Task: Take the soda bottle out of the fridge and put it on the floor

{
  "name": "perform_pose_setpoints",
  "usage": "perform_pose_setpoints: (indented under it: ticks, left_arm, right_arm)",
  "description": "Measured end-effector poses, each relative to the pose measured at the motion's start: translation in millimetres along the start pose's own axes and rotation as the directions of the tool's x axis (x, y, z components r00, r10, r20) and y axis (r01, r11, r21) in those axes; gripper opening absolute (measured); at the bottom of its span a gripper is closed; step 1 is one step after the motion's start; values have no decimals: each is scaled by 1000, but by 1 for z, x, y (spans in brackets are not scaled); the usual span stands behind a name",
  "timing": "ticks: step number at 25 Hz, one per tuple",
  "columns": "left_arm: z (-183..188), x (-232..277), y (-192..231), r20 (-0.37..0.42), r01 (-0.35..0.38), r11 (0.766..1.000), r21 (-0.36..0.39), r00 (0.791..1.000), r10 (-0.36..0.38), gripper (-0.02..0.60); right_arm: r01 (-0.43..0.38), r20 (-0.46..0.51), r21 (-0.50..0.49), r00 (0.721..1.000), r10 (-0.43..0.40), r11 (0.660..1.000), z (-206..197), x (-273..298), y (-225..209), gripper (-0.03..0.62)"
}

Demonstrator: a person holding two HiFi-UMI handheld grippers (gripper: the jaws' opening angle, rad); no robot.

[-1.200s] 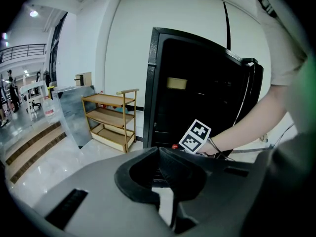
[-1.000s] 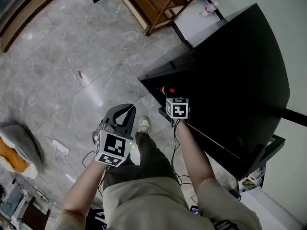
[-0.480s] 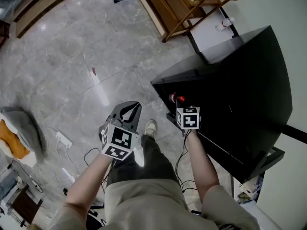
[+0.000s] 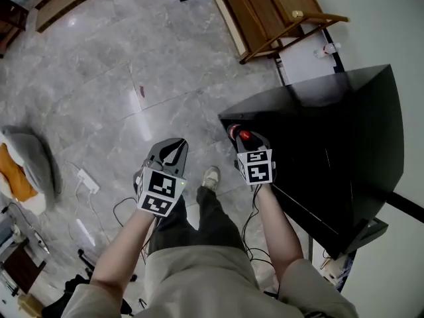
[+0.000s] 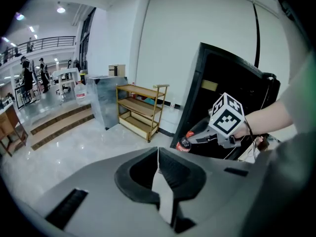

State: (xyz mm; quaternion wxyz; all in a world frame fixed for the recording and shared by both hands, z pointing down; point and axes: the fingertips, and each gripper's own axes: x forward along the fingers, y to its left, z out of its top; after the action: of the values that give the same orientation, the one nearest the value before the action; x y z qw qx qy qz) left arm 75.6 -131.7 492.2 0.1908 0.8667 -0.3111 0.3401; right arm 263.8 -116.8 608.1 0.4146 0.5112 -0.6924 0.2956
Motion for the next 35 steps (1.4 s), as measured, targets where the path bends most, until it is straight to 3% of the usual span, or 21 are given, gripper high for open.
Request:
perform_pose_setpoints:
  ticks: [12,22,27,35]
  left_arm:
    - [-46,-39,65,-23,-114,990,-88,993,112,11]
    - [-99,-50,92,-67,-168,967,-193,985,158,11]
    - [-130,-46,104,-94,-182,958,-224,982,164,11]
    - [-179,-7,112,-126,-152,964,-218,984,126,11]
  right_arm:
    - [-120,-27,-208,993,117,971,51,36,84,112]
    - [-214,-80,-398,977,199,892,82,66,161,112]
    - [-240,-139,-406,970,200,882,70,93,186,112]
    - [-278,-232,-431,954,192,858,27,143,217,112]
